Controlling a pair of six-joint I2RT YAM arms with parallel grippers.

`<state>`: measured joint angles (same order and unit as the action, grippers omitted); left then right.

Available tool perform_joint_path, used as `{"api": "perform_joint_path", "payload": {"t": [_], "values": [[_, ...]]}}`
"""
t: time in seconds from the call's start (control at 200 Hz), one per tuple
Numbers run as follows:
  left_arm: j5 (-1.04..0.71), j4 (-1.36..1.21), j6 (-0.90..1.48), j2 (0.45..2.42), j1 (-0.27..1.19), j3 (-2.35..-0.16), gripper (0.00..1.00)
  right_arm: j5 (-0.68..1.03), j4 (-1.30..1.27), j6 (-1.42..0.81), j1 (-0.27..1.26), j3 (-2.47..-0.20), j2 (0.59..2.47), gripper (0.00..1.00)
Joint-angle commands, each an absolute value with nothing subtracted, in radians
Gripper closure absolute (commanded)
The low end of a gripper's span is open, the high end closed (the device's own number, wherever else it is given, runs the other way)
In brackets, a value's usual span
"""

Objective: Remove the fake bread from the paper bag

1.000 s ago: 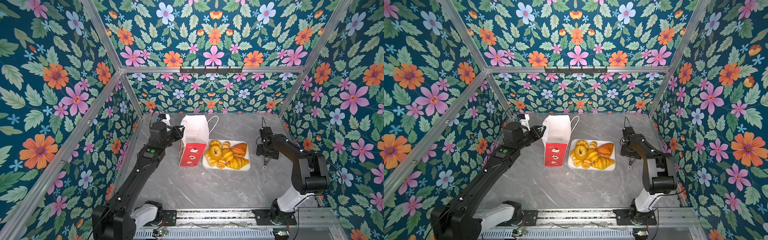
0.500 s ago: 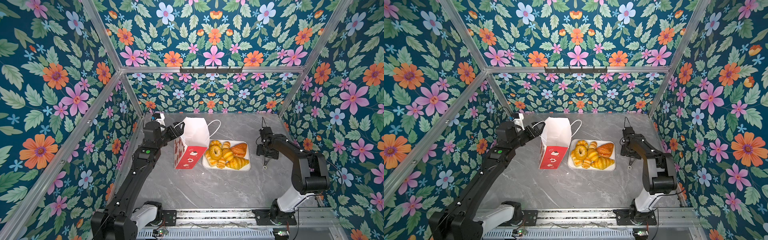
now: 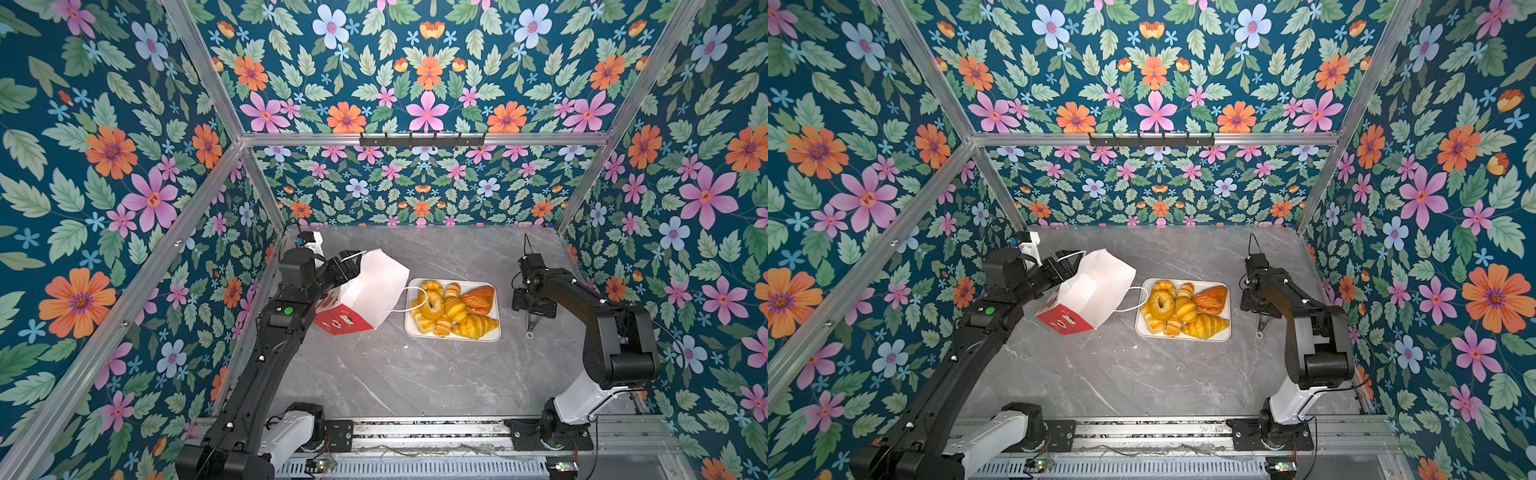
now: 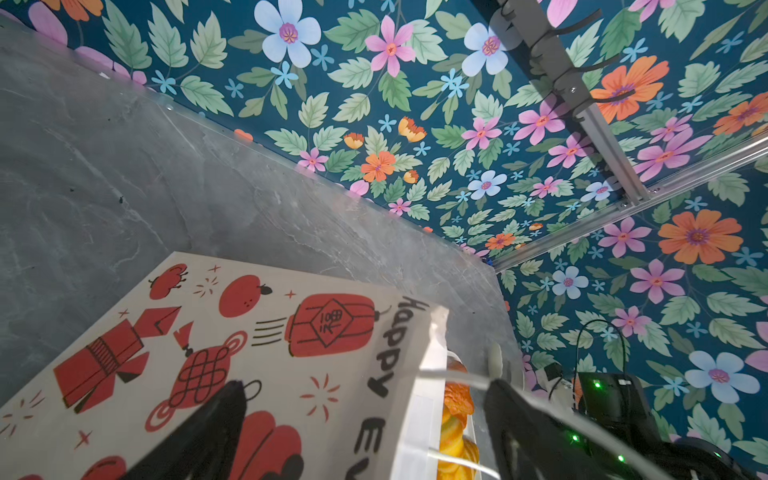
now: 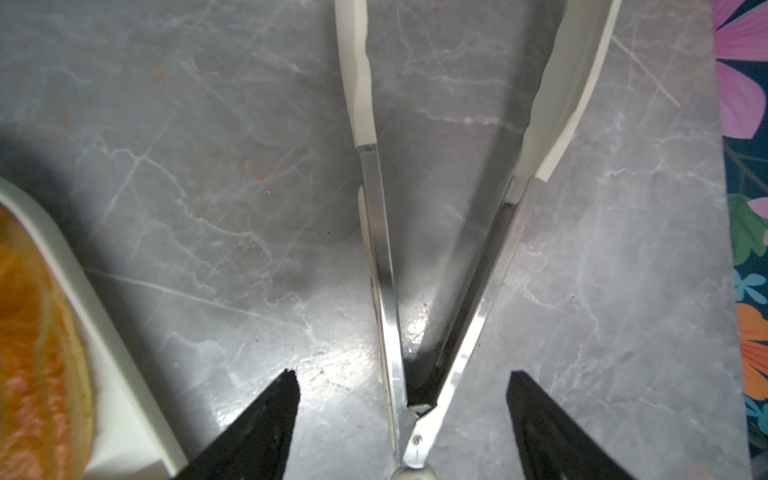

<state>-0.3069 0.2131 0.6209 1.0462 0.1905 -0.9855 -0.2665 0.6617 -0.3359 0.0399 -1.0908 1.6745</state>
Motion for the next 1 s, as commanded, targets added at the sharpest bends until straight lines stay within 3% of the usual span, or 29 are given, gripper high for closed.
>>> {"api": "perform_joint_path", "payload": {"t": [0.0, 0.165, 0.295, 0.37, 0.615, 0.77, 0.995], "values": [[-0.273, 0.199, 0.591, 1.066, 0.189, -0.985, 0.21, -0.248, 0.659, -0.339, 0.041, -1.089, 1.668, 0.2], [-0.272, 0.189, 0.587, 1.107, 0.179, -0.976, 0.37, -0.233, 0.648, -0.328, 0.06, -1.08, 1.667, 0.21], [-0.295, 0.165, 0.605, 1.121, 0.171, -0.978, 0.52, -0.238, 0.683, -0.321, 0.158, -1.106, 1.556, 0.22], [-0.302, 0.156, 0.613, 1.123, 0.169, -0.98, 0.52, -0.171, 0.741, -0.344, 0.223, -1.143, 1.482, 0.22], [-0.326, 0.131, 0.634, 1.124, 0.167, -0.988, 0.5, 0.358, 0.679, -0.553, 0.487, -1.144, 1.281, 0.25], [-0.335, 0.12, 0.637, 1.129, 0.167, -0.992, 0.5, 0.397, 0.607, -0.636, 0.682, -1.13, 1.299, 0.25], [-0.347, 0.096, 0.646, 1.14, 0.167, -0.987, 0.5, 0.41, 0.37, -0.726, 0.788, -1.119, 1.401, 0.25]]}}
